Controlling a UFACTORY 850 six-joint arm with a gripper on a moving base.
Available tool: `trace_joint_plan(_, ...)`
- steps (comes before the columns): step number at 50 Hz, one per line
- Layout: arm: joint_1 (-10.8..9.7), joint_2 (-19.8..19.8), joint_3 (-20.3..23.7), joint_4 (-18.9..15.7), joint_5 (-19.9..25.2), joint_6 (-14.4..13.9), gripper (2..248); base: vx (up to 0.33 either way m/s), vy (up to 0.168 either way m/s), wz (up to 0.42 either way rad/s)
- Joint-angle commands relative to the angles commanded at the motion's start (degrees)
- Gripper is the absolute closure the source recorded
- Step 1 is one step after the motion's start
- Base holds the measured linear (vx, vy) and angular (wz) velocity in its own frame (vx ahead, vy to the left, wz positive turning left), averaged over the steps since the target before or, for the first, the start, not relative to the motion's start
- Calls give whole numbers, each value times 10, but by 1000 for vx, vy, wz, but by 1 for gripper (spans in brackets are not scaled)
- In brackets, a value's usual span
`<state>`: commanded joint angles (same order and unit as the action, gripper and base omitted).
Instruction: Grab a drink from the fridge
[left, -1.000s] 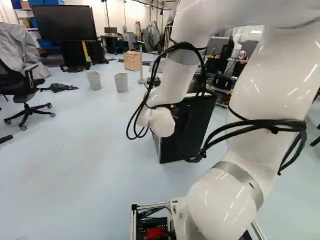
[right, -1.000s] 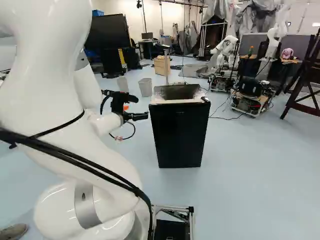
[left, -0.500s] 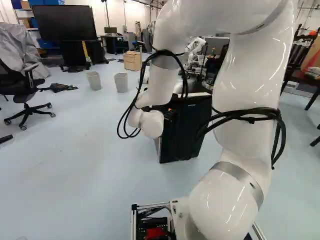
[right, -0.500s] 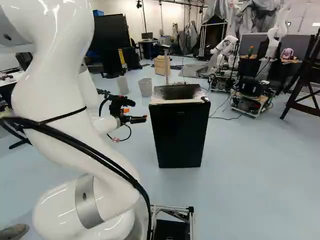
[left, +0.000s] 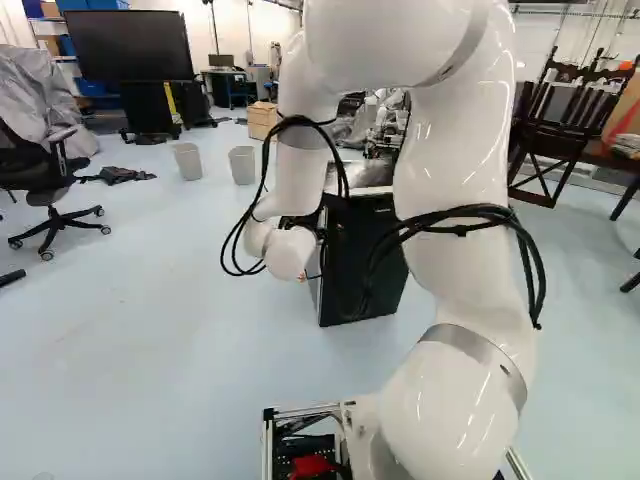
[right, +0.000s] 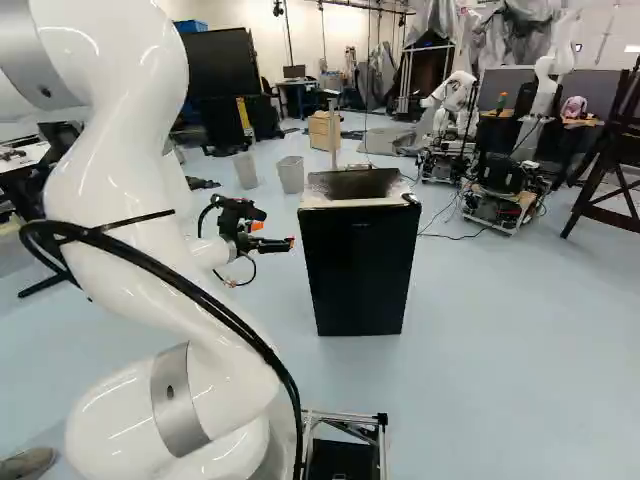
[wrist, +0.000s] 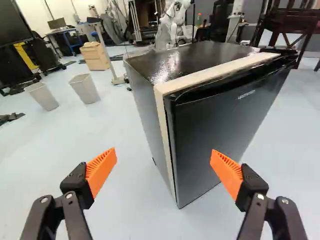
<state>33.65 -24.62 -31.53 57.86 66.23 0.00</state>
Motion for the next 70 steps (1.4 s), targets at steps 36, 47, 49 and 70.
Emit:
trace_joint_plan(36, 3, -122, -101, 141, 51, 0, 3, 0, 0, 0)
trace_joint_plan(47, -1, -142, -126, 157, 57, 0, 3, 0, 0, 0)
trace_joint_plan(49, -2, -144, -130, 158, 57, 0, 3, 0, 0, 0)
trace_joint_plan(70, -11, -157, -154, 158, 58, 0, 3, 0, 0, 0)
